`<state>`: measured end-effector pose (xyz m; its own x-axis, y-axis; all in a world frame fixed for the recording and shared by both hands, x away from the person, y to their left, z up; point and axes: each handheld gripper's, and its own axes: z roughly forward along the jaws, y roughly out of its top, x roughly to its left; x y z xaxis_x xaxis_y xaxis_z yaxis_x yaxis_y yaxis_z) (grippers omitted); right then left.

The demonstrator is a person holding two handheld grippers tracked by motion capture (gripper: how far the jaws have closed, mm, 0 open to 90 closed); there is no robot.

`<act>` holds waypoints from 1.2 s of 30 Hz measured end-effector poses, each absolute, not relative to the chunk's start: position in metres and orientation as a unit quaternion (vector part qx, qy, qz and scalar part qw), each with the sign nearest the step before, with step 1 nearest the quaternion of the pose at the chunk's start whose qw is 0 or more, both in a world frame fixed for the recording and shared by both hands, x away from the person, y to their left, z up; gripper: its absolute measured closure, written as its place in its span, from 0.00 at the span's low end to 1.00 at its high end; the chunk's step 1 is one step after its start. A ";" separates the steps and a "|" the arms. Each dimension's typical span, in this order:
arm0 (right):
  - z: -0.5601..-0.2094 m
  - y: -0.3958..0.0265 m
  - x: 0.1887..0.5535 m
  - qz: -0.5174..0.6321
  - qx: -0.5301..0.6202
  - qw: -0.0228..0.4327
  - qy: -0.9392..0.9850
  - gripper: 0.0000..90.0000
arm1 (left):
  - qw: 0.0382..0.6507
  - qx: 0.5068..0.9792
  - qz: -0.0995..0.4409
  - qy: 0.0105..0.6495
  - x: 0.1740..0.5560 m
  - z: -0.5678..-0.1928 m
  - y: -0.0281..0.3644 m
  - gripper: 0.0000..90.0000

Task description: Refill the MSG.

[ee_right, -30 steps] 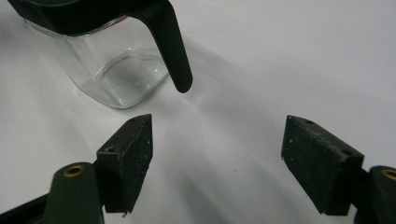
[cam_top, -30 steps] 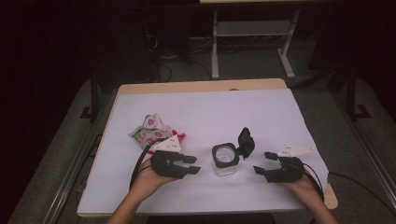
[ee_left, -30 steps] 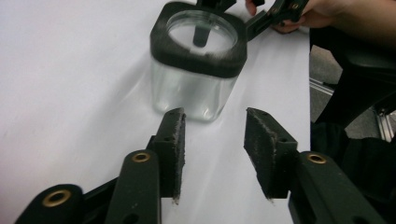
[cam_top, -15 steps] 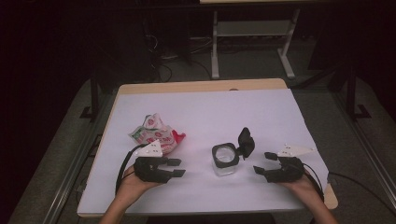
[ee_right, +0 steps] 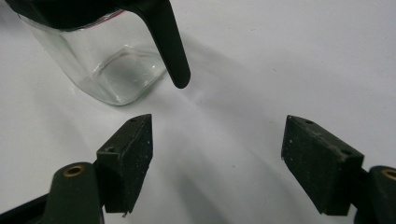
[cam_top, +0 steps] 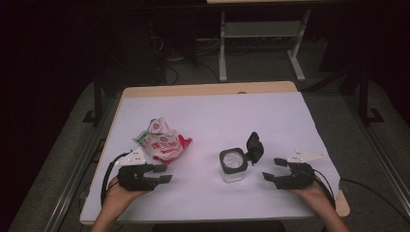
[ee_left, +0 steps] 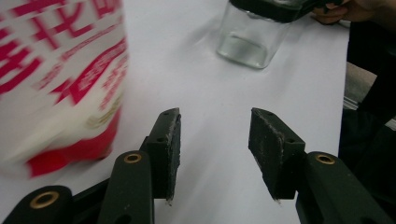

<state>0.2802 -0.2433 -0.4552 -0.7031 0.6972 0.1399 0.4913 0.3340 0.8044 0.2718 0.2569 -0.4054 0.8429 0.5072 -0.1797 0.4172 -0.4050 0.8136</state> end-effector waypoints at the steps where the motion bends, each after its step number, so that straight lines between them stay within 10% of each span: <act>1: -0.455 -0.243 0.280 0.445 0.367 0.117 0.808 0.27 | 0.471 0.835 0.051 0.280 0.272 -0.405 0.260 0.60; 36: -0.455 -0.245 0.280 0.445 0.369 0.122 0.807 0.27 | 0.503 0.783 0.142 0.338 0.313 -0.400 0.294 0.47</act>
<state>0.2805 -0.2449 -0.4548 -0.6983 0.7035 0.1320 0.4873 0.3322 0.8076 0.3129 0.2938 -0.3996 0.7317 0.6715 -0.1171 0.3862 -0.2668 0.8830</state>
